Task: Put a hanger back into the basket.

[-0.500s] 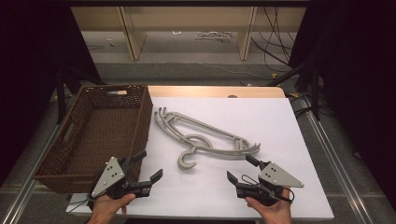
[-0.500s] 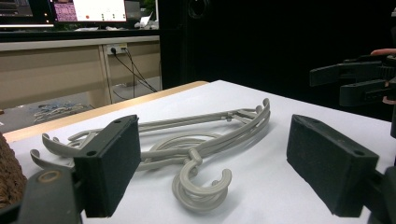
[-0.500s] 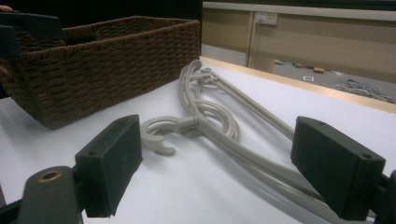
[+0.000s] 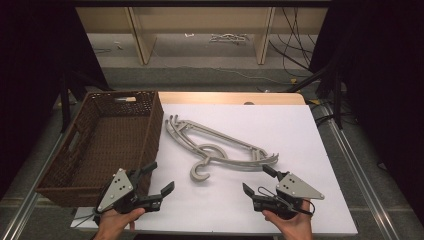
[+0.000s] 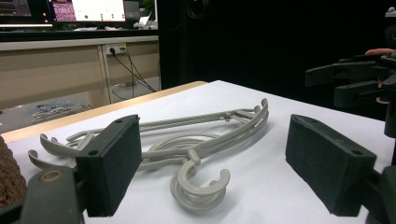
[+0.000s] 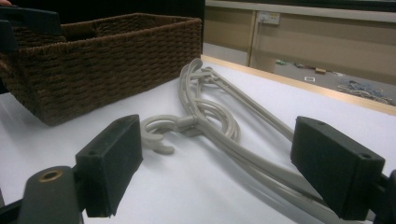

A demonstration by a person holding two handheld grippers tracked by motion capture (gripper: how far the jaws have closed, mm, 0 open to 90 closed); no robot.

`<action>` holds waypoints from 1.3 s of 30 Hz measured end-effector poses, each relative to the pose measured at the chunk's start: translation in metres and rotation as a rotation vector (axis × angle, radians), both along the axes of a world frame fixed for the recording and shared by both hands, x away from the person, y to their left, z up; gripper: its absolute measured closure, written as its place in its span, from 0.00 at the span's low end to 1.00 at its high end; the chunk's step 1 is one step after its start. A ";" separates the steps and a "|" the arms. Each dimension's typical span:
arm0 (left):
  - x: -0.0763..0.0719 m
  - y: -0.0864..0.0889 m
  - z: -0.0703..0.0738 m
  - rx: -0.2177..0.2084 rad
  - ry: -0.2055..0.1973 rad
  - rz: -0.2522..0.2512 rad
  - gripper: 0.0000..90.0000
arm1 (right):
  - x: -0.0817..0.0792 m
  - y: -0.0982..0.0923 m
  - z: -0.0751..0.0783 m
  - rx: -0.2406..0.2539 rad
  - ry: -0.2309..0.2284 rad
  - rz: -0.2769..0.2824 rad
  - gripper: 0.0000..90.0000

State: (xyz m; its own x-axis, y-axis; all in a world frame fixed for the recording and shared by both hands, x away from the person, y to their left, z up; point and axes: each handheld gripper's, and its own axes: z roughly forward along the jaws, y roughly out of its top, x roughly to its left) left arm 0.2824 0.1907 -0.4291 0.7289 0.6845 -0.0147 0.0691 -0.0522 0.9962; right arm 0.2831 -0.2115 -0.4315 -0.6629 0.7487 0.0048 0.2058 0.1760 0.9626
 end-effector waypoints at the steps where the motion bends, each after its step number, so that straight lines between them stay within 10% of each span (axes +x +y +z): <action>1: 0.000 0.000 0.000 0.000 0.000 0.000 0.20 | 0.000 0.000 0.000 0.000 0.000 0.000 0.20; 15: 0.001 -0.002 -0.001 0.018 -0.012 0.005 0.19 | 0.043 0.009 0.003 -0.154 0.039 0.080 0.24; 30: 0.000 -0.002 -0.001 0.024 -0.015 0.006 0.19 | 0.108 0.051 -0.016 -0.523 0.134 0.247 0.40; 39: 0.000 -0.004 -0.002 0.026 -0.006 0.002 0.19 | 0.123 0.054 -0.028 -0.586 0.155 0.257 0.49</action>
